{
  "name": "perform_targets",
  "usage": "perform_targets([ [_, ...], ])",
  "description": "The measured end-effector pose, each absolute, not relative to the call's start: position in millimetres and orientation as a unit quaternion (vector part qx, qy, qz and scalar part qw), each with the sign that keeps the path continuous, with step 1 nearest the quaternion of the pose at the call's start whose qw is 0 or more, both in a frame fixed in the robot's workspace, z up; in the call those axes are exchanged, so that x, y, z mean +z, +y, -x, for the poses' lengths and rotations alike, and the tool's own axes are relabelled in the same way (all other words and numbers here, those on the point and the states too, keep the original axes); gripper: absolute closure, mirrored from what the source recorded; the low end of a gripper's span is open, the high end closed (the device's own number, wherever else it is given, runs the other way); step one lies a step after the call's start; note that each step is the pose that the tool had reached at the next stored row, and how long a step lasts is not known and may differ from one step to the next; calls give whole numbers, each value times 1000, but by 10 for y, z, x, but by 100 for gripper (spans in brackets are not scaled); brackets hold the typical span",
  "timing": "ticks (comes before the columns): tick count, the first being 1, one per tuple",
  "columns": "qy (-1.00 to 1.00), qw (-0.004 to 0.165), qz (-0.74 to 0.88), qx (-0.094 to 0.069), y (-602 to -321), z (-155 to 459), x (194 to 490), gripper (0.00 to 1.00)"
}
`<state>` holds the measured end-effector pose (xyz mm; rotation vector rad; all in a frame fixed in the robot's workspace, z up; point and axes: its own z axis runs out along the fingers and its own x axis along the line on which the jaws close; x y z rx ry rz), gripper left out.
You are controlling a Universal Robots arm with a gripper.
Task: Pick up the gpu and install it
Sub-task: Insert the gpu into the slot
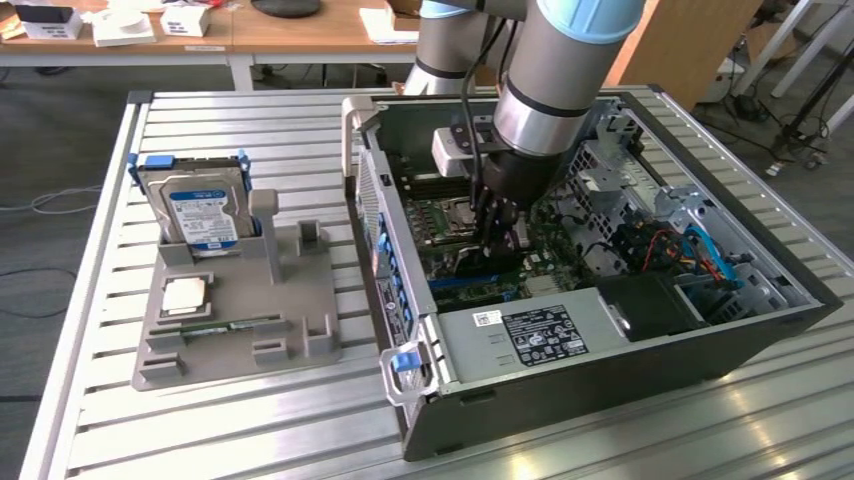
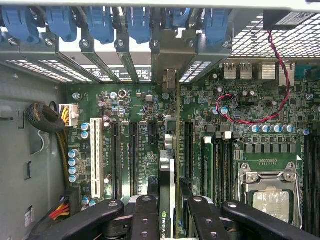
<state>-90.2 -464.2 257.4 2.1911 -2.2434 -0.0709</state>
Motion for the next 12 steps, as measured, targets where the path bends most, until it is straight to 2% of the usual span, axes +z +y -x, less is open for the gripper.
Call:
perform_targets([
  [12, -715, 3, -699, -23, -4642, 903, 2566, 73],
])
